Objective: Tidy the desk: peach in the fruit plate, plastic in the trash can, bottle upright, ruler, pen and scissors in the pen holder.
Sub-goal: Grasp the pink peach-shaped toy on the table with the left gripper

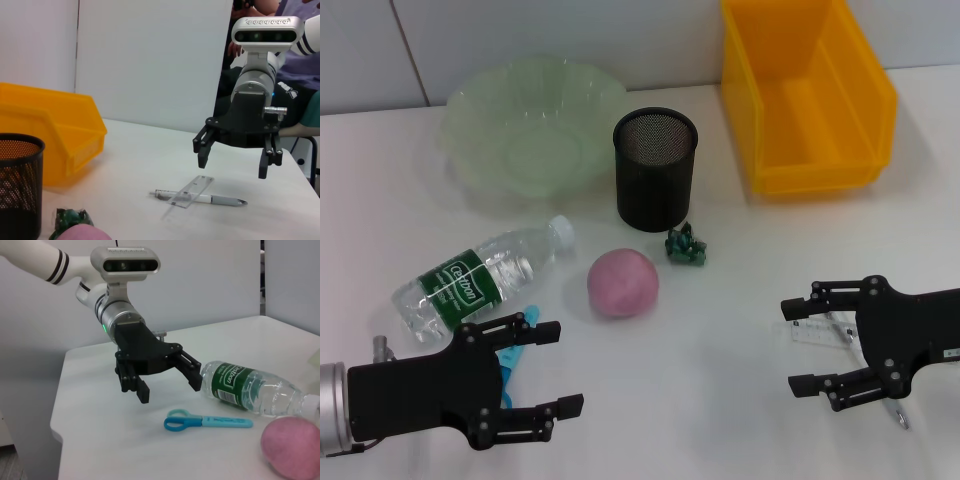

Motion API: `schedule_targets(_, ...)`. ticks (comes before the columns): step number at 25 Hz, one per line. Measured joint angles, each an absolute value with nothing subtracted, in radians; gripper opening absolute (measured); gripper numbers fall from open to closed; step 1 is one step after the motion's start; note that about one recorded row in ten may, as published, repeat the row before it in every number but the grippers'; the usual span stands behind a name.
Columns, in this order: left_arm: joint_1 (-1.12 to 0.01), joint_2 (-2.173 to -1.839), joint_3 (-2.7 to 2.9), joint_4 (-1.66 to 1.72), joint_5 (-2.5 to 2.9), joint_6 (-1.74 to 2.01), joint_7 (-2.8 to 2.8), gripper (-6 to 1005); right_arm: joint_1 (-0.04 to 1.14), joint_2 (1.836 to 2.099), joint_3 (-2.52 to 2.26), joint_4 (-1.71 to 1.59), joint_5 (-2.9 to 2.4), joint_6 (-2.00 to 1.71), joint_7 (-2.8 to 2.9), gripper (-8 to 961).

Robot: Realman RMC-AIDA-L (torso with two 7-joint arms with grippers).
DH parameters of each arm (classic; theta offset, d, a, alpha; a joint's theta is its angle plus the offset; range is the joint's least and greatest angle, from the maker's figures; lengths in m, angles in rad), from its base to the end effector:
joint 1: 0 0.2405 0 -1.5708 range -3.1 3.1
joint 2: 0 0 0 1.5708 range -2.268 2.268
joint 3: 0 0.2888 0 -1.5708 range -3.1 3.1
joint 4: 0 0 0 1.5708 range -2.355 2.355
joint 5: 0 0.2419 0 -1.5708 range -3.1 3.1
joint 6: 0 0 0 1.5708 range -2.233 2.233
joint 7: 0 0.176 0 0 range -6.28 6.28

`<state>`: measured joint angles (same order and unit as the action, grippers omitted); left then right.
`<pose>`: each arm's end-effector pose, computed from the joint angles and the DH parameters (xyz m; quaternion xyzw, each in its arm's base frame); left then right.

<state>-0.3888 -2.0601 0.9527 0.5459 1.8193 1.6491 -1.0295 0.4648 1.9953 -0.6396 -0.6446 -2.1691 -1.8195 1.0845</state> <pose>-0.3112 0.3058 -0.0780 -0.9566 -0.1031 -0.2640 0.0675 0.3311 0.3209 -0.0132 -0.9751 0.0876 0.1964 0.0549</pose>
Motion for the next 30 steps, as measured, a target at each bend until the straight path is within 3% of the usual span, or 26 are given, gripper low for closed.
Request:
schedule_targets(19,-0.395,-2.062,0.877,0.559,1.815,1.560,-1.030,832,0.463,1.997,-0.640,-0.664,-2.169,-1.818,1.091,826)
schedule_targets(30,-0.494,-2.074,0.988,0.562,1.830,1.335,-1.032,833,0.461,1.997,-0.639,-0.675,-2.169,-1.819,1.112,826)
